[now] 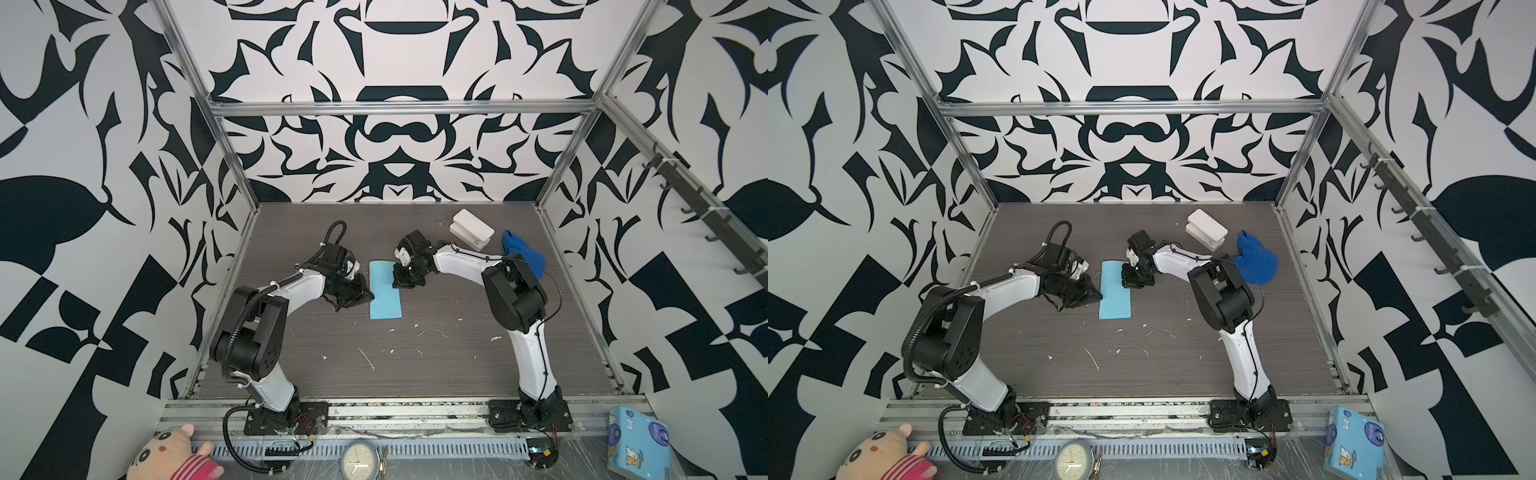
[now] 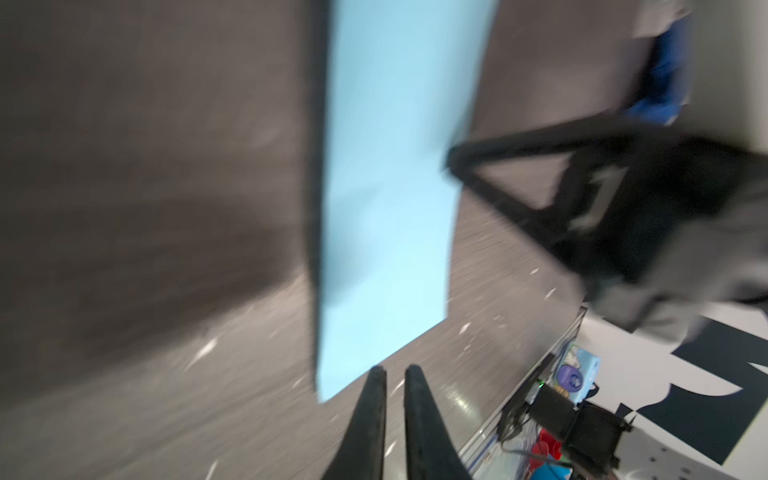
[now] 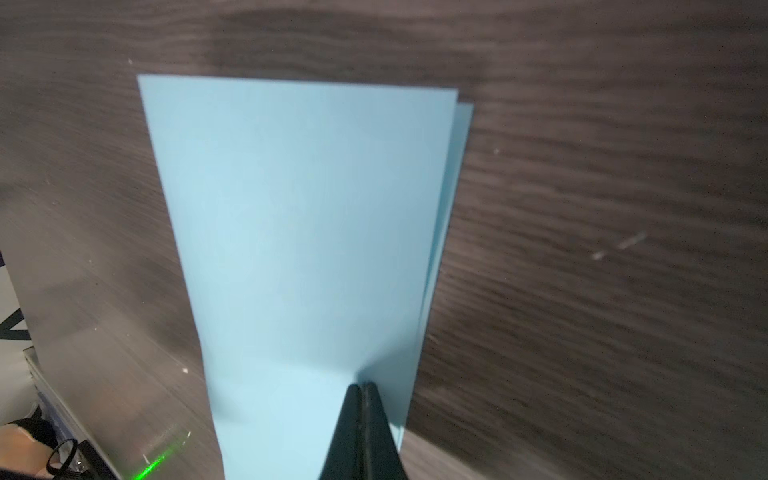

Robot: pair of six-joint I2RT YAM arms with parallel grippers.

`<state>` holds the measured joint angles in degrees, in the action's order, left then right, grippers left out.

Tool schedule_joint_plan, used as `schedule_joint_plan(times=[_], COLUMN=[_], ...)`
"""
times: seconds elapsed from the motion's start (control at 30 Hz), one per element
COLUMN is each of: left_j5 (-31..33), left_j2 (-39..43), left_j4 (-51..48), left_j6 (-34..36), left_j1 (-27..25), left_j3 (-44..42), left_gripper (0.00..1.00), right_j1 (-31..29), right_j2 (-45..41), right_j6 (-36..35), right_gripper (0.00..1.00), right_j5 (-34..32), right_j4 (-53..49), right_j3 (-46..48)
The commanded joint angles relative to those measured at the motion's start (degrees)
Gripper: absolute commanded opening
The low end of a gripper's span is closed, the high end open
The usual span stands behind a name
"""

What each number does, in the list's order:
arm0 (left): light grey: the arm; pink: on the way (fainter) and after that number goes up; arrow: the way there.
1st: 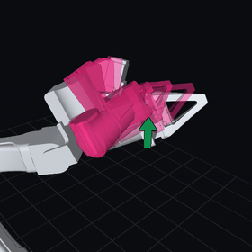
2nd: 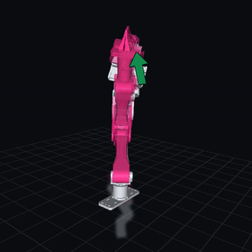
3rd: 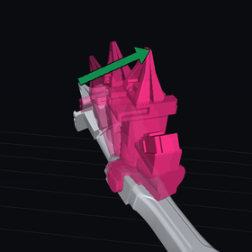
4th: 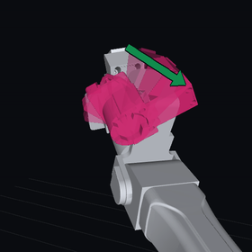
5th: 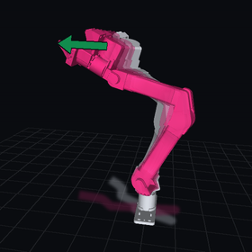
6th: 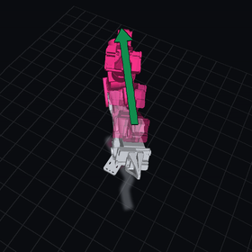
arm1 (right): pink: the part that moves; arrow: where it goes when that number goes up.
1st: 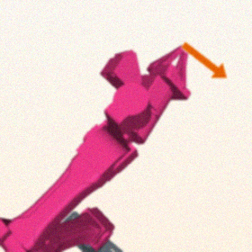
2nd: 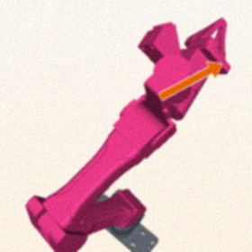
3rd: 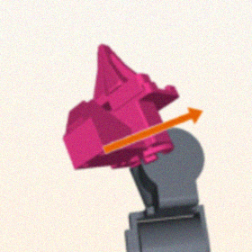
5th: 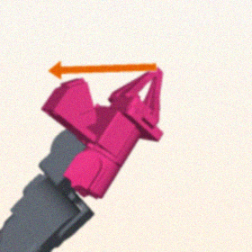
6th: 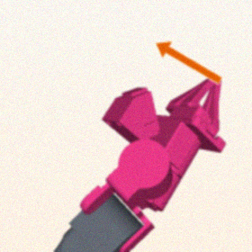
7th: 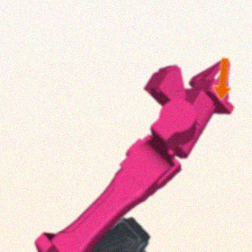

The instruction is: Fold a paper plane with a square sheet of paper (pick it up from the middle)

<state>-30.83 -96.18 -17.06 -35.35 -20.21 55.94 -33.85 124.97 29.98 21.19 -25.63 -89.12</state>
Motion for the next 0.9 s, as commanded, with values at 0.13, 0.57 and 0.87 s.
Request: schedule_joint_plan(times=[0.13, 0.57, 0.87], left_j5=[-1.29, 1.20, -1.55], left_j2=[-9.49, -9.14, 0.34], left_j4=[-1.58, -8.34, -2.00], left_j6=[-0.21, 5.80, 0.56], left_j1=[-0.01, 5.95, 7.40], left_j3=[4.85, -2.05, -1.72], left_gripper=[0.12, 0.12, 0.16], right_j1=[0.26, 0.25, 0.45], right_j2=[4.43, 4.50, 6.15], right_j6=[-0.23, -0.60, -16.40], right_gripper=[0.00, 0.00, 0.00], right_j5=[-8.27, -8.35, -9.38], right_j4=[-6.10, -6.28, -9.31], right_j3=[3.17, 3.31, -5.89])
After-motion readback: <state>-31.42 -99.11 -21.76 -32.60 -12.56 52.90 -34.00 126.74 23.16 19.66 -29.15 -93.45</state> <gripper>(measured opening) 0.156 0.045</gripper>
